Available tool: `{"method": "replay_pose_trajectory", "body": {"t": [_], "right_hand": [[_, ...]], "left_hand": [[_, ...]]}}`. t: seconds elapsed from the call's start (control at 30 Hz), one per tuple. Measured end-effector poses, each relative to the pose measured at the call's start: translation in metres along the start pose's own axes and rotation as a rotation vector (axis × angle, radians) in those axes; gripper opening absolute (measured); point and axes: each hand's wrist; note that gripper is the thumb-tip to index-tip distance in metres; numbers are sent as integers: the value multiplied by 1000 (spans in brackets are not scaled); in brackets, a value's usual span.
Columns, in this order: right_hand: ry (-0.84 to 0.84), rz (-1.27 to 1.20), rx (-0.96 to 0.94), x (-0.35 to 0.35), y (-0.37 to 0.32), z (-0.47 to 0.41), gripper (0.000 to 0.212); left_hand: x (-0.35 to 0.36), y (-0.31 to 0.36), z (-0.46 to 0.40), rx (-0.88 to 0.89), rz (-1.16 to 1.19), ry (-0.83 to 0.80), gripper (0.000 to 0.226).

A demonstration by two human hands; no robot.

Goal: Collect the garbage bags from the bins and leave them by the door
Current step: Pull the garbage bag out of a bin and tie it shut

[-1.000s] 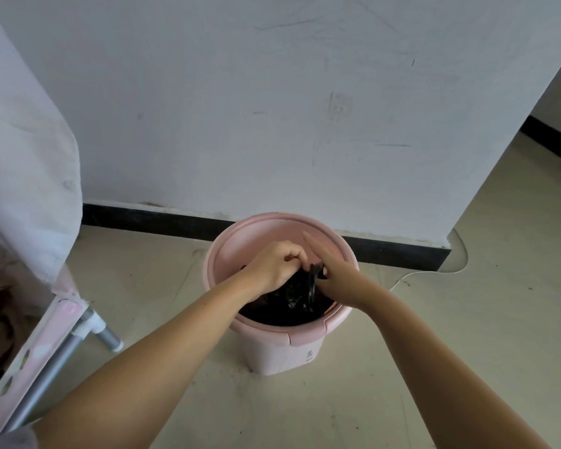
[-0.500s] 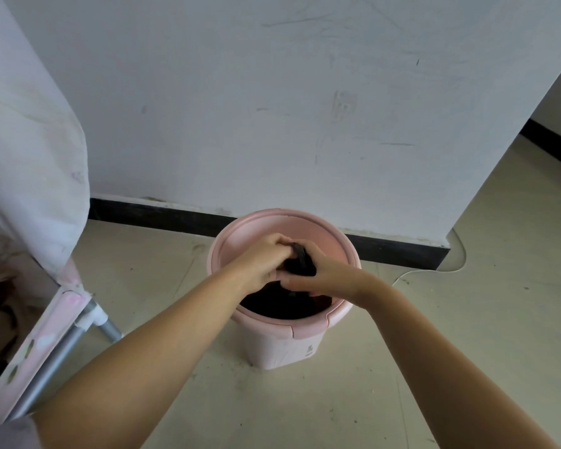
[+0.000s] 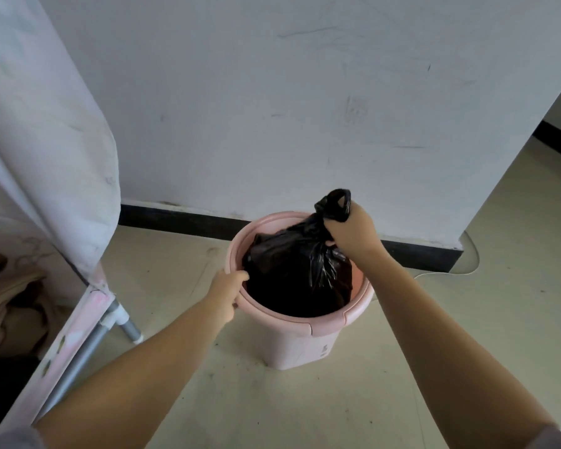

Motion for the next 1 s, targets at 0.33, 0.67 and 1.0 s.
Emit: {"method": "replay_pose_trajectory", "body": {"t": [0.33,0.67,1.0], "right_hand": [[315,-259,-126,-70,-67,5,13],[610,-210,-224,-166,-60,40,7],[220,192,123,-136,78,46,11]], "left_hand": [[39,-1,20,15,392,233,56],[74,11,30,133,582,437,60],[75,9,18,94,508,424,55]]}}
Point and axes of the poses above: each hand's wrist, its own z-axis away from the middle knuckle, its own x-axis out of the palm, y = z × x, and after that the axes turned 3 degrees about z, right-handed
